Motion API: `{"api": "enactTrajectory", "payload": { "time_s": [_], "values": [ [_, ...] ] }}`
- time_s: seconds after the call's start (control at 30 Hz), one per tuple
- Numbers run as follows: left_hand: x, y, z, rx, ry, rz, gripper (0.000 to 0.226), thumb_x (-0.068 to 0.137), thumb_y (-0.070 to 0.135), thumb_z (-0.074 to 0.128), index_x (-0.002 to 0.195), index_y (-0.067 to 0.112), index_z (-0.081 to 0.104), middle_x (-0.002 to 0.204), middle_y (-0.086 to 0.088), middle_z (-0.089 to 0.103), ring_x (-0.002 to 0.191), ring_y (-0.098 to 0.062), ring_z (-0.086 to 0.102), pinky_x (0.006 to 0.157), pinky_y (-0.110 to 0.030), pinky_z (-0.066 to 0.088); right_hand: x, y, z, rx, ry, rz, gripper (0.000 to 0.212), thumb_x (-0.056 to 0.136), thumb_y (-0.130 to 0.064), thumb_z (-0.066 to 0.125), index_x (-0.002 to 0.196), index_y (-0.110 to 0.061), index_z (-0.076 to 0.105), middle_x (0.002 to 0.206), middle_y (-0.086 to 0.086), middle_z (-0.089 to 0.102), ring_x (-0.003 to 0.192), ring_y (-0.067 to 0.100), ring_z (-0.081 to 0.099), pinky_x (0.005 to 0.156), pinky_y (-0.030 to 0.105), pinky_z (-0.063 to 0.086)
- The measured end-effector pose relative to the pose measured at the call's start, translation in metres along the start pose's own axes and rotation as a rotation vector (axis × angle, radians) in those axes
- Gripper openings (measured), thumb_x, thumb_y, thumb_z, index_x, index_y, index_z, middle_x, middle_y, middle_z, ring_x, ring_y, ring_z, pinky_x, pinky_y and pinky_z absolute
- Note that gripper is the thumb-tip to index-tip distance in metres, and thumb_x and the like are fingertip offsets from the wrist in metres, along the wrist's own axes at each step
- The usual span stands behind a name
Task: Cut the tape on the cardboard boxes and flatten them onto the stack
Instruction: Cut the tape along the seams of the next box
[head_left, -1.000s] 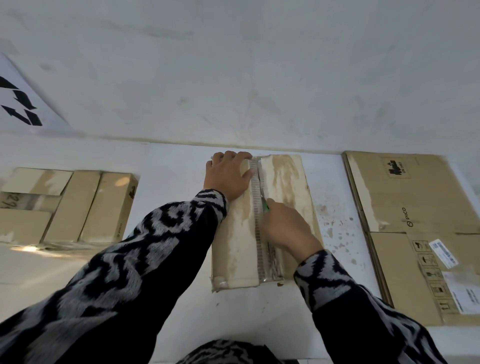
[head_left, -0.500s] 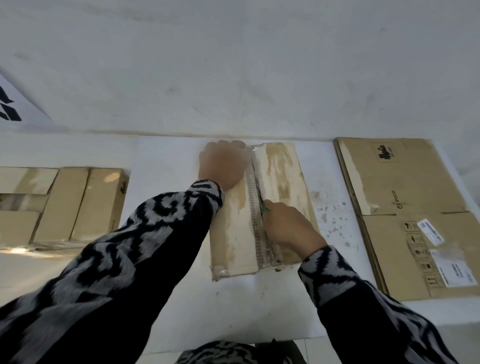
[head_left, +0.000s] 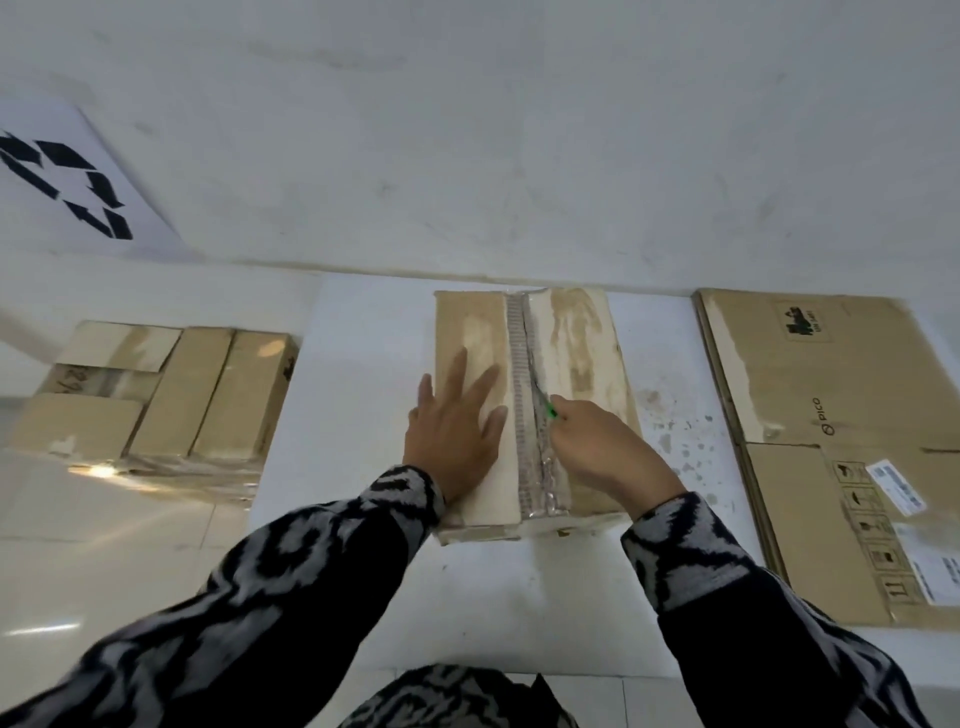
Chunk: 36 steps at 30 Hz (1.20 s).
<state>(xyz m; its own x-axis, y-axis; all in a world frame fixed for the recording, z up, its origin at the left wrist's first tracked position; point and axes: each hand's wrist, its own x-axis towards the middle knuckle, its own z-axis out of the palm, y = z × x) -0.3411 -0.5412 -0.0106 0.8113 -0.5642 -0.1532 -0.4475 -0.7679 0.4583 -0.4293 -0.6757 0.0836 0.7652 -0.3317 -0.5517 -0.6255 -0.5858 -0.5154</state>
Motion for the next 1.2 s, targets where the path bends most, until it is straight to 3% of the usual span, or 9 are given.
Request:
{"api": "enactTrajectory", "payload": {
  "time_s": [0.1,0.33,0.43,0.57,0.67,0.83,0.97,1.2],
  "values": [
    [0.000,0.003,0.000,-0.022,0.011,0.020,0.054,0.100,0.052,0.035,0.151,0.044,0.020,0.164,0.013,-0.003,0.146,-0.035,0.012,0.108,-0.054,0.038,-0.004,0.000,0.009,-0.077,0.023,0.015,0.028,0.099,-0.019,0.034,0.121,-0.013,0.050,0.109,0.005,0.060,0.090,0.024,0.056,0.074,0.034,0.044],
    [-0.003,0.005,0.001,-0.034,0.021,0.010,0.052,0.100,0.053,0.033,0.150,0.047,0.019,0.163,0.017,-0.005,0.147,-0.033,0.013,0.104,-0.051,0.040,-0.008,0.007,0.025,-0.148,0.027,0.015,0.018,0.099,-0.025,0.033,0.107,-0.017,0.047,0.086,-0.004,0.050,0.082,0.022,0.053,0.073,0.035,0.044],
    [-0.003,0.006,0.001,-0.035,0.019,-0.001,0.052,0.100,0.053,0.034,0.150,0.047,0.020,0.163,0.018,-0.005,0.147,-0.032,0.012,0.105,-0.051,0.041,-0.011,0.009,0.028,-0.164,0.006,0.023,0.027,0.099,-0.024,0.034,0.119,-0.014,0.048,0.091,-0.001,0.052,0.084,0.023,0.053,0.073,0.036,0.044],
    [-0.006,0.007,0.000,-0.043,0.034,-0.008,0.051,0.099,0.053,0.033,0.149,0.048,0.021,0.162,0.019,-0.004,0.146,-0.031,0.014,0.101,-0.050,0.043,-0.020,0.013,0.024,-0.206,-0.026,0.015,0.017,0.098,-0.022,0.034,0.108,-0.018,0.047,0.100,0.000,0.056,0.090,0.024,0.055,0.082,0.039,0.049],
    [-0.005,0.007,0.000,-0.039,0.040,-0.005,0.050,0.100,0.053,0.033,0.148,0.048,0.022,0.162,0.019,-0.003,0.146,-0.031,0.015,0.099,-0.050,0.044,-0.024,0.015,0.026,-0.201,-0.028,0.037,0.024,0.099,-0.021,0.034,0.117,-0.015,0.050,0.112,0.005,0.056,0.097,0.026,0.055,0.088,0.040,0.049],
    [-0.006,0.007,0.001,-0.042,0.037,-0.005,0.050,0.100,0.053,0.032,0.149,0.048,0.021,0.162,0.019,-0.003,0.146,-0.031,0.014,0.100,-0.050,0.044,-0.031,0.016,0.023,-0.203,-0.027,0.024,0.015,0.099,-0.017,0.033,0.102,-0.014,0.048,0.102,0.004,0.054,0.091,0.025,0.053,0.084,0.039,0.048],
    [-0.006,0.007,0.001,-0.036,0.038,-0.007,0.050,0.100,0.052,0.032,0.149,0.047,0.022,0.163,0.018,-0.003,0.146,-0.032,0.015,0.101,-0.051,0.043,-0.033,0.012,0.034,-0.250,-0.045,0.044,0.029,0.099,-0.019,0.034,0.122,-0.011,0.049,0.125,0.009,0.055,0.090,0.025,0.048,0.076,0.035,0.041],
    [-0.007,0.007,0.001,-0.038,0.044,-0.008,0.050,0.100,0.053,0.032,0.149,0.048,0.022,0.163,0.018,-0.003,0.146,-0.032,0.016,0.099,-0.049,0.044,-0.050,0.015,0.042,-0.291,-0.048,0.029,0.044,0.101,-0.022,0.033,0.143,-0.012,0.040,0.131,0.008,0.055,0.107,0.027,0.054,0.080,0.033,0.040]
  ]
}}
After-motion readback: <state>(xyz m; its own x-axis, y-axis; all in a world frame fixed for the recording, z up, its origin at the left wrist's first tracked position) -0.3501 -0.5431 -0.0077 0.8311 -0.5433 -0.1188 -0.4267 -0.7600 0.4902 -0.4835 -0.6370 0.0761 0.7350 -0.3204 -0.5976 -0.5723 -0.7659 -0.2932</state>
